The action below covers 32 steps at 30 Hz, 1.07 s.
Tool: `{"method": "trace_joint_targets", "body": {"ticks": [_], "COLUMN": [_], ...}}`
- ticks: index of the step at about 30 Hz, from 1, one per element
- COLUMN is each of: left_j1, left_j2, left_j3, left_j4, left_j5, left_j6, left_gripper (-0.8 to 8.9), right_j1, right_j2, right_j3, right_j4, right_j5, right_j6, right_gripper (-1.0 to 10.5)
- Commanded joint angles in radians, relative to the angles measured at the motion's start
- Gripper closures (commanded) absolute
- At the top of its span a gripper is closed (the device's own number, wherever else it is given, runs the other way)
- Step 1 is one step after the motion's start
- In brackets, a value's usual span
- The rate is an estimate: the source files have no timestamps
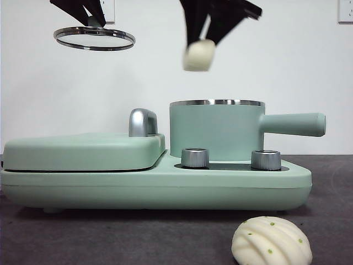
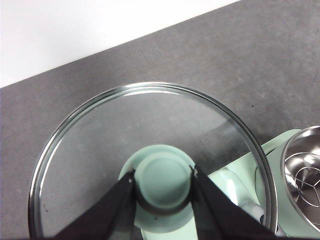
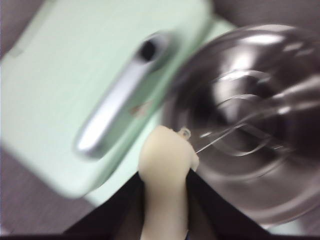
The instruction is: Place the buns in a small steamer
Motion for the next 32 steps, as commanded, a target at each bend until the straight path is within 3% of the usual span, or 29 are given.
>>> {"method": "trace_joint_targets", "body": {"ticks": [1, 8, 18, 28, 32], "left_j1": [-0.002, -0.002, -0.002, -0.002, -0.002], "left_j2": [-0.002, -0.002, -0.002, -0.002, -0.002], "left_j3": [0.034, 0.034, 0.034, 0.034, 0.034], "left_j4": [0.02, 0.019, 0.019, 0.019, 0.019], "left_j5": [0.005, 0.006, 0.006, 0.006, 0.006], "left_j6": [-0.004, -0.005, -0.005, -0.005, -0.005], "left_gripper": [7.96, 7.96, 7.96, 7.96, 7.96], "right_j1": [-0.029, -0.1, -0.113, -0.113, -0.113], "right_j2": [0.069, 0.178, 0.251, 0.259, 0.258], "right_j3": [0.034, 0.044, 0.044, 0.044, 0.044], "right_j4": [0.011, 0.061, 0.115, 0.119, 0.131], "right_j5": [-0.004, -0.039, -0.053, -0.053, -0.053], "right_j6": [-0.031, -0.05, -0.073, -0.073, -0.073], "right_gripper": [8.5, 8.5, 8.5, 6.4, 4.8]}}
